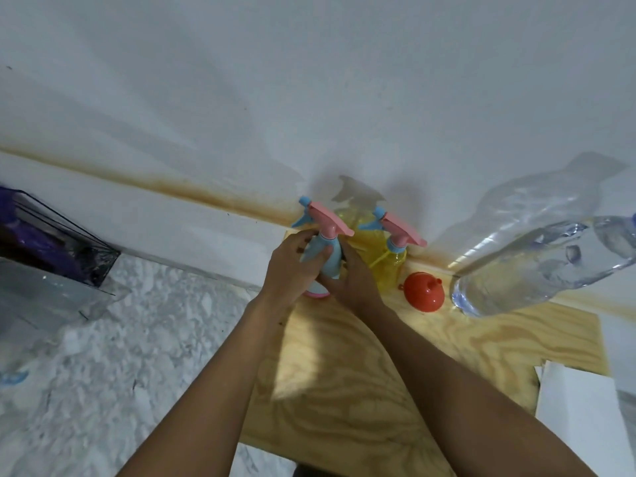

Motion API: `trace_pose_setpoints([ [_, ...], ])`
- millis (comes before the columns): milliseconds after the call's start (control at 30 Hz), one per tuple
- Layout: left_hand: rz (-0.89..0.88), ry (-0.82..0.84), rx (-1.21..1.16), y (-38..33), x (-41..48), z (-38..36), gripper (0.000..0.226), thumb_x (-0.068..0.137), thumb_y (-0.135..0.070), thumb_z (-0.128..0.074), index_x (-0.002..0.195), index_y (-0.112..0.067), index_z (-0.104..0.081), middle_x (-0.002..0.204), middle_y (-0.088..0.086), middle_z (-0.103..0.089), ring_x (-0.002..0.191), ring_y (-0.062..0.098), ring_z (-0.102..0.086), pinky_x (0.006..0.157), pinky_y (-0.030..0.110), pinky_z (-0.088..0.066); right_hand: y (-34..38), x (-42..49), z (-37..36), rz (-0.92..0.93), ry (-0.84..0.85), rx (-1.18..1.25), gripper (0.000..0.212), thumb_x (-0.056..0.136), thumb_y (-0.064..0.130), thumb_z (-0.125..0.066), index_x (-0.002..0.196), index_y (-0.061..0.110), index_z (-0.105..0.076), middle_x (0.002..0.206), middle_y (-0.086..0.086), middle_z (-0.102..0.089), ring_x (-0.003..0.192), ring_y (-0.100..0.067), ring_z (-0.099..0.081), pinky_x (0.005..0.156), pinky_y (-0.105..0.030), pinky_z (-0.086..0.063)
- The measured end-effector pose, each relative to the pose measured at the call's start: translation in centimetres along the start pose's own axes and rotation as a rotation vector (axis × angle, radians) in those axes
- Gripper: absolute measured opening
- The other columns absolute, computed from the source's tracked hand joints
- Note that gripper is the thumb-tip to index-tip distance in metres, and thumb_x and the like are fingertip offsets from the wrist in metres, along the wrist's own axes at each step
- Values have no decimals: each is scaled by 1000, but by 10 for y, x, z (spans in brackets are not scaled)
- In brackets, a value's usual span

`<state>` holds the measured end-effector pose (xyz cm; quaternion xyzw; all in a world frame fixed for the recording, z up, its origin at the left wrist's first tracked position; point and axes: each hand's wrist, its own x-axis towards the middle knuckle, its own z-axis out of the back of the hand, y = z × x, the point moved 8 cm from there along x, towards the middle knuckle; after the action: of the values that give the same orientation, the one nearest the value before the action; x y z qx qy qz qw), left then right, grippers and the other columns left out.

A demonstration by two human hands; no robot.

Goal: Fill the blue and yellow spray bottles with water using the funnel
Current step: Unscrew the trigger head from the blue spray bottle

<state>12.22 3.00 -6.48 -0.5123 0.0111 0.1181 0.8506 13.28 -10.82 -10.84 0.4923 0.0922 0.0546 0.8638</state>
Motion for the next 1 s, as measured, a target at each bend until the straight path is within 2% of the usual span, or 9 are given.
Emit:
trace_pose_setpoints([
  [167, -88, 120, -81, -25, -13, 5, 44, 83, -43, -75, 124, -29, -65, 110, -17, -68, 101, 4, -63, 79, 10, -49, 34, -27, 32, 84, -45, -8, 60, 78, 55, -74, 129, 29, -56, 114, 15, -67, 100, -1, -63, 80, -27, -56],
  [233, -104, 206, -128, -38, -22, 7, 52, 77, -52, -76, 125, -34, -64, 114, -17, -70, 106, 6, -64, 84, 20, -55, 49, -40, 47, 127, -37, -18, 61, 78, 59, -72, 129, 30, -56, 113, 15, -67, 100, -2, -64, 81, -33, -57],
  [300, -135, 258, -174, -58, -35, 10, 50, 77, -49, -78, 124, -36, -65, 113, -16, -71, 107, 6, -66, 85, 28, -57, 64, -51, 61, 159, -15, -23, 63, 77, 62, -69, 130, 31, -55, 115, 14, -67, 102, -4, -64, 84, -36, -58],
  [400, -219, 223, -260, -91, -55, 17, 38, 81, -31, -80, 117, -29, -69, 107, -10, -74, 101, 11, -69, 85, 31, -58, 88, -70, 84, 214, 11, -37, 63, 78, 63, -69, 130, 32, -54, 116, 17, -66, 102, -2, -64, 85, -35, -58],
  [500, -263, 147, -349, -118, -74, 20, 32, 77, -37, -77, 108, -32, -71, 101, -7, -75, 94, 14, -69, 84, 38, -59, 112, -89, 106, 260, 54, -8, 65, 81, 53, -73, 137, 29, -52, 123, 21, -61, 104, 1, -64, 84, -22, -57],
  [600, -251, 74, -407, -135, -92, 18, 32, 73, -42, -74, 104, -33, -72, 97, -4, -75, 93, 17, -70, 81, 38, -59, 130, -106, 126, 307, 84, 18, 64, 83, 49, -71, 139, 27, -51, 127, 13, -63, 106, 2, -63, 83, -14, -52],
  [733, -290, 2, -384, -159, -110, 23, 21, 86, -28, -74, 106, -28, -71, 94, -8, -74, 90, 13, -69, 76, 29, -56, 139, -118, 154, 253, 160, 74, 44, 94, 40, -63, 137, 32, -54, 127, 18, -64, 116, 3, -60, 93, -17, -49],
  [833, -322, -2, -380, -175, -123, 27, 21, 88, -25, -73, 108, -29, -70, 93, -10, -74, 86, 7, -67, 72, 21, -54, 154, -118, 188, 242, -13, 188, 36, 97, 40, -56, 128, 24, -64, 124, 10, -68, 116, -3, -61, 102, -30, -48],
  [1000, -419, 46, -332, -200, -147, 26, 29, 86, -31, -74, 114, -35, -69, 101, -13, -74, 94, 6, -69, 77, 28, -59, 188, -126, 198, 266, -144, 222, 30, 86, 41, -72, 106, 18, -73, 97, 9, -74, 89, 2, -68, 71, -10, -50],
])
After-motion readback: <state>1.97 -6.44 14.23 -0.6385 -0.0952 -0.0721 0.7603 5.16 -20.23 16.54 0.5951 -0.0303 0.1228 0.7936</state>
